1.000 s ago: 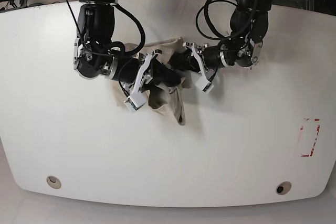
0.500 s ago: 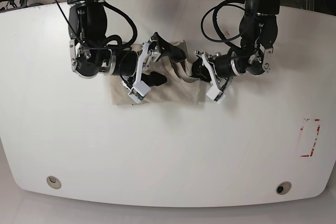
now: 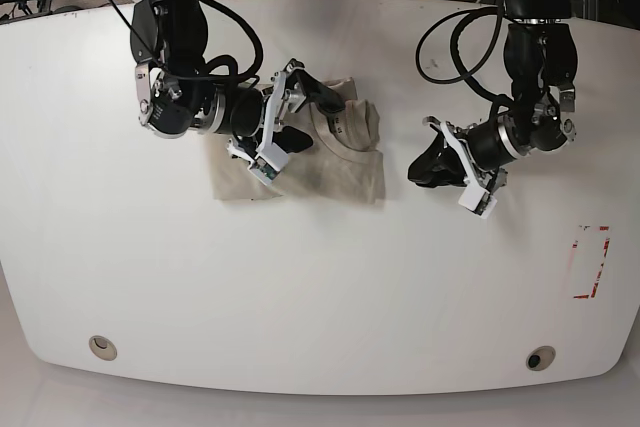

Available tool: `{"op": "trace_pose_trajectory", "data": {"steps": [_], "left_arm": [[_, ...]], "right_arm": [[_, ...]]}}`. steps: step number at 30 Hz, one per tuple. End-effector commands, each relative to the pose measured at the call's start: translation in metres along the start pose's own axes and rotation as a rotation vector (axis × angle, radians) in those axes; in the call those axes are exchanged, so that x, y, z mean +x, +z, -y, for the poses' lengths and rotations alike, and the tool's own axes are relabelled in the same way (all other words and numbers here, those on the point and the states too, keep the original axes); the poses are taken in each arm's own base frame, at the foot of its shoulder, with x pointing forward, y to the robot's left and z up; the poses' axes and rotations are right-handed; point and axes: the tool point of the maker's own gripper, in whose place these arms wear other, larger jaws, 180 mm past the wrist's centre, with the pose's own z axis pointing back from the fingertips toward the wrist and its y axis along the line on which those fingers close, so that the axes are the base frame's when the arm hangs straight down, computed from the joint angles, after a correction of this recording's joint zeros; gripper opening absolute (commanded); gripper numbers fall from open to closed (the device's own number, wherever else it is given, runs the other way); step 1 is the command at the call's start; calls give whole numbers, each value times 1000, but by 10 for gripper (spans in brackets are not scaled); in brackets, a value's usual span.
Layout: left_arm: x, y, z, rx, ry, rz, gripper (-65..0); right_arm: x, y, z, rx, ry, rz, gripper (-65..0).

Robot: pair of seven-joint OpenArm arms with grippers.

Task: Fold the T-shirt properly
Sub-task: 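Press the folded bundle flat and regrip its edges with both grippers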

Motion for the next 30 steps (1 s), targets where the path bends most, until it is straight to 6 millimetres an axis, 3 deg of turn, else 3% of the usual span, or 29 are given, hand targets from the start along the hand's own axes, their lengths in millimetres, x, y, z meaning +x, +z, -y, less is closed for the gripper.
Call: {"op": "trace_pose_trajectory", "data": {"steps": [1, 6, 9, 12, 14, 18, 22, 24, 30], "left_arm": [[12, 11, -7, 17, -23, 40, -589], [3, 15, -9, 23, -19, 16, -589], [0, 14, -5, 17, -21, 12, -589], [6, 8, 14, -26, -72, 11, -589], [7, 2, 29, -63, -107, -3, -589], [5, -9, 56, -134, -155, -24, -589], [-2, -18, 78, -195, -178, -50, -589], [-5, -20, 84, -213, -183, -57, -589], [-2, -32, 104, -259, -159, -32, -589]], "right_arm": [[13, -7, -2, -24, 45, 48, -198], [-13, -31, -6, -28, 73, -45, -205], [-39, -48, -2, -9, 24, -113, -205], [-47, -53, -3, 5, 0, -114, -205], [-41, -50, -7, 4, 20, -96, -205], [-21, -32, -27, -6, 104, -33, -205], [-2, -10, -34, -50, 204, -13, -205], [2, 2, -24, -100, 202, -8, -205], [19, 58, 46, -315, 100, 82, -206]]}}
